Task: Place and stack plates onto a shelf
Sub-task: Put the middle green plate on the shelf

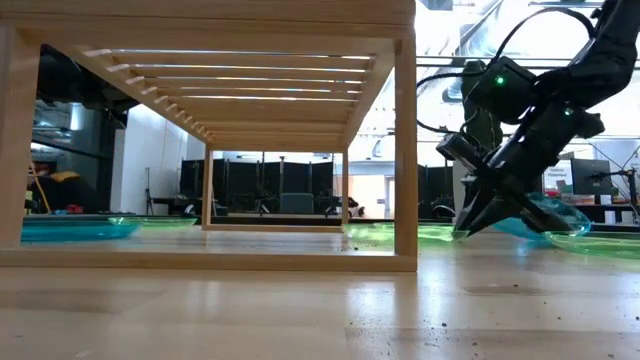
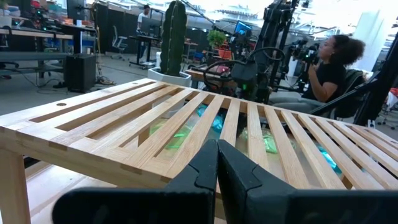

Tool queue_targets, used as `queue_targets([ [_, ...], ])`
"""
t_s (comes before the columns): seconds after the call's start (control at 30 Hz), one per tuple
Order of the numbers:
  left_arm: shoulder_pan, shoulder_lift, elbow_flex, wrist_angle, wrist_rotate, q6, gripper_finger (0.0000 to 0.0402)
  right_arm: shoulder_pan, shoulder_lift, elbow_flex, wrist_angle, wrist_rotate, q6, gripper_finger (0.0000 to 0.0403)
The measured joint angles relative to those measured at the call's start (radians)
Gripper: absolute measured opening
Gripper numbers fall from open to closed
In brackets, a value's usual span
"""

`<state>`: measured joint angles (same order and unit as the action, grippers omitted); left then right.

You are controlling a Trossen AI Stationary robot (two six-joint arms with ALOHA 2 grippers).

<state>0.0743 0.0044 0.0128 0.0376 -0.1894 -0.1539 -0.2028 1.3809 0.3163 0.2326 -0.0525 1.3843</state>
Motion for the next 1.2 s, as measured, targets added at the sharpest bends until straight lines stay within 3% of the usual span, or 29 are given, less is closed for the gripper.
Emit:
queue_targets([
  [0.2,0.0,0.0,0.0,0.0,0.0,0.0,0.0,0.0,-0.049,0.028,-0.032,-0.026,-0.027,0.0],
  [0.47,0.0,0.0,0.0,0.0,0.0,0.0,0.0,0.0,-0.205,0.028,-0.179,-0.025,-0.052,0.0],
  [0.87,0.0,0.0,0.0,0.0,0.0,0.0,0.0,-0.044,-0.628,0.041,-0.532,-0.018,-0.102,0.0],
  [1.1,0.0,0.0,0.0,0.0,0.0,0.0,0.0,-0.123,-0.766,0.272,-0.953,0.096,-0.259,0.0],
  [1.2,0.0,0.0,0.0,0.0,0.0,0.0,0.0,-0.154,-0.757,0.379,-0.994,0.127,-0.314,0.0],
])
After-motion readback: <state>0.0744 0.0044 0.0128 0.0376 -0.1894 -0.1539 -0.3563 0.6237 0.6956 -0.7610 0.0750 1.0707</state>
